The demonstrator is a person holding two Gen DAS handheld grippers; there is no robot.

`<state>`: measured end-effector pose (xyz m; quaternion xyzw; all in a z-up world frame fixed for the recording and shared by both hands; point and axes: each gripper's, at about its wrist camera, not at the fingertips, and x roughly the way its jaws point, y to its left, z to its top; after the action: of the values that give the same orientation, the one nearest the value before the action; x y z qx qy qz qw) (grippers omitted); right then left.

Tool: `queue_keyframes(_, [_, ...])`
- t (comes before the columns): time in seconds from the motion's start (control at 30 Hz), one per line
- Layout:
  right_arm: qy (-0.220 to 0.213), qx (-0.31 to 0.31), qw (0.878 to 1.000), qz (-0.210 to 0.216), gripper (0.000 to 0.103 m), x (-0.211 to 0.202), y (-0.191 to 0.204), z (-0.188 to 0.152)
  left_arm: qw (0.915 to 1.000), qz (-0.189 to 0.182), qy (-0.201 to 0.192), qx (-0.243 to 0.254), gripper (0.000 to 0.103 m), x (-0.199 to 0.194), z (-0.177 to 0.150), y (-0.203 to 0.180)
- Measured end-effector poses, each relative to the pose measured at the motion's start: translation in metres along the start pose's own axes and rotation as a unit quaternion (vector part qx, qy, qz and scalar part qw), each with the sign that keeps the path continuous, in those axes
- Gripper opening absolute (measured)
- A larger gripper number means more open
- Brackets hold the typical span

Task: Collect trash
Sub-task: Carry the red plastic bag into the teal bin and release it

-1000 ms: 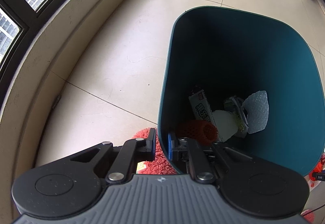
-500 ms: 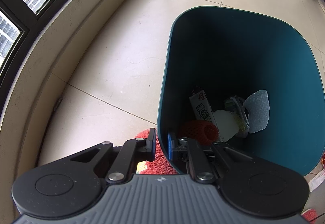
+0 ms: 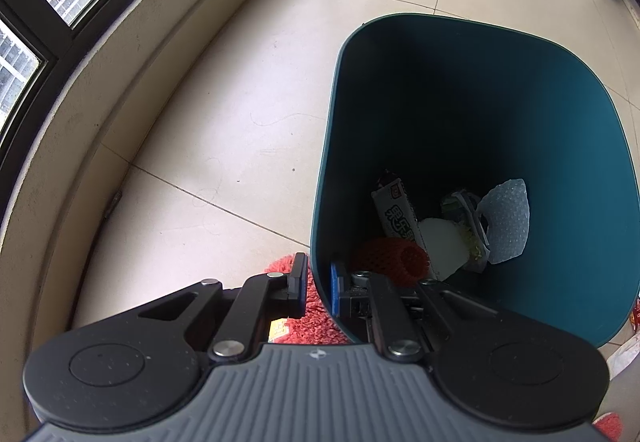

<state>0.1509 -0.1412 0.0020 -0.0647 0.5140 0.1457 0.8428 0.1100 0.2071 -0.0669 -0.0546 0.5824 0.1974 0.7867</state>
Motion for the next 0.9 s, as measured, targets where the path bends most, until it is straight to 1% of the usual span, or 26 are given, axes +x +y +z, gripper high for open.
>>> queue_keyframes(0.03, [-0.014,-0.005,1.000,0.002,0.011,-0.009,0.009,0.007,1.0000,0.000,-0.001,0.000,0.011,0.000,0.000,0.000])
queue_keyframes(0.07, [-0.029,-0.007,0.999,0.016,0.011,-0.019,0.018,0.014,1.0000,0.000,-0.001,0.000,0.011,-0.001,0.000,0.000])
queue_keyframes(0.17, [-0.053,-0.021,0.997,0.053,0.011,-0.036,0.044,0.030,1.0000,0.000,-0.001,0.000,0.011,-0.001,0.000,0.000])
queue_keyframes(0.37, [-0.069,-0.064,0.988,0.122,0.011,-0.040,0.098,0.052,0.9999,-0.008,0.002,-0.008,0.011,-0.001,0.002,0.004])
queue_keyframes(0.43, [-0.064,-0.070,0.985,0.142,0.011,-0.033,0.115,0.061,0.9999,-0.011,0.001,-0.009,0.011,-0.002,0.002,0.005])
queue_keyframes(0.53, [-0.054,-0.078,0.982,0.161,0.011,-0.022,0.138,0.070,0.9998,-0.015,0.000,-0.011,0.011,-0.003,0.002,0.007])
queue_keyframes(0.57, [-0.050,-0.082,0.982,0.164,0.011,-0.016,0.146,0.072,0.9998,-0.016,-0.001,-0.011,0.011,-0.003,0.002,0.008])
queue_keyframes(0.6, [-0.044,-0.082,0.982,0.165,0.011,-0.016,0.164,0.074,0.9998,-0.018,-0.001,-0.012,0.011,-0.003,0.002,0.009])
queue_keyframes(0.73, [-0.020,-0.083,0.982,0.171,0.011,0.005,0.184,0.079,0.9995,-0.026,-0.002,-0.015,0.011,-0.004,0.002,0.012])
queue_keyframes(0.9, [0.023,-0.084,0.982,0.166,0.011,0.039,0.201,0.083,0.9993,-0.034,-0.003,-0.015,0.011,-0.005,0.001,0.016])
